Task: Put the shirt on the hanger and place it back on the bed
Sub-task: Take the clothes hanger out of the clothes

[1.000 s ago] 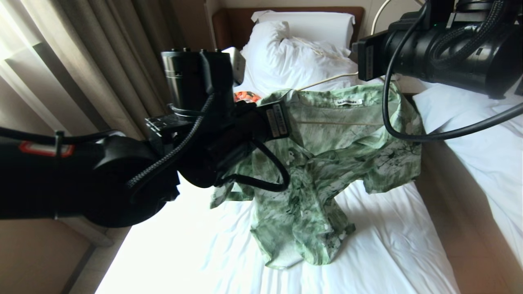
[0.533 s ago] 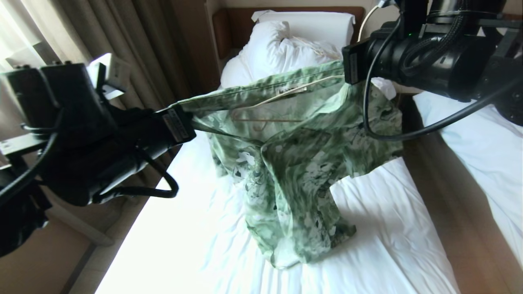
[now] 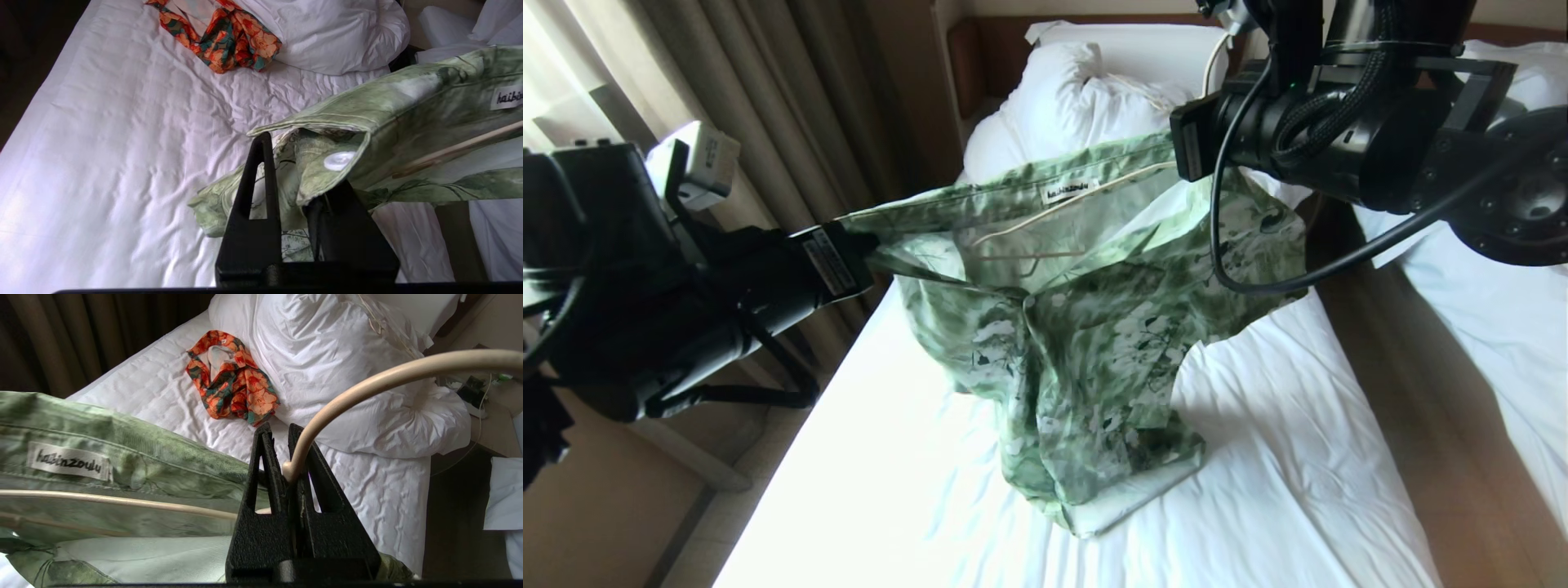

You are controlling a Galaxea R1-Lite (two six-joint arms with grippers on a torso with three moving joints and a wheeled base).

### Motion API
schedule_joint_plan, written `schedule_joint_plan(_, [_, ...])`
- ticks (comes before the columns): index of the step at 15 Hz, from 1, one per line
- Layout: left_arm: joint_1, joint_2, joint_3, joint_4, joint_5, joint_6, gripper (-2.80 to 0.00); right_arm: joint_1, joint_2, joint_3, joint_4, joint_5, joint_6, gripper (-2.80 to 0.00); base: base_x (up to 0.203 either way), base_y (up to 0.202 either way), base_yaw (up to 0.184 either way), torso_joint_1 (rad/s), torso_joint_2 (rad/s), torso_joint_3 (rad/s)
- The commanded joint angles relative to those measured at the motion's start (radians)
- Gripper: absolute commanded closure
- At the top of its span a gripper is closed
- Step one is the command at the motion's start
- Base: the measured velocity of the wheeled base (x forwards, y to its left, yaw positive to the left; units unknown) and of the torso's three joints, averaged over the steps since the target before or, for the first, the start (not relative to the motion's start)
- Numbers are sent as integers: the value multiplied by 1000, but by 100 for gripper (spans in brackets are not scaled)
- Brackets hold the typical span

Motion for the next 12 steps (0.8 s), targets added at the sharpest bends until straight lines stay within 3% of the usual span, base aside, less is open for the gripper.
schedule_joint_plan(1, [1,25,0,-10,0,-13,-280,6,15,0,-3,-1,-1,0,0,0,0,0,0,0])
schedule_joint_plan(5, [44,17,43,-14,-79,-28,-280,6,43,-2,-13,-1,-1,0,0,0,0,0,0,0])
schedule_joint_plan(8, [76,3,89,-14,-121,-79,-280,9,59,0,-23,-2,0,0,0,0,0,0,0,0])
schedule_joint_plan(9, [86,-7,119,-14,-163,-85,-270,12,60,0,-23,-2,0,0,0,0,0,0,0,0])
schedule_joint_plan(10, [101,-15,139,-14,-217,-87,0,14,62,0,-23,-4,0,0,0,0,0,0,0,0])
schedule_joint_plan(12, [133,-22,158,-14,-288,-100,0,22,62,0,-23,-4,0,0,0,0,0,0,0,0])
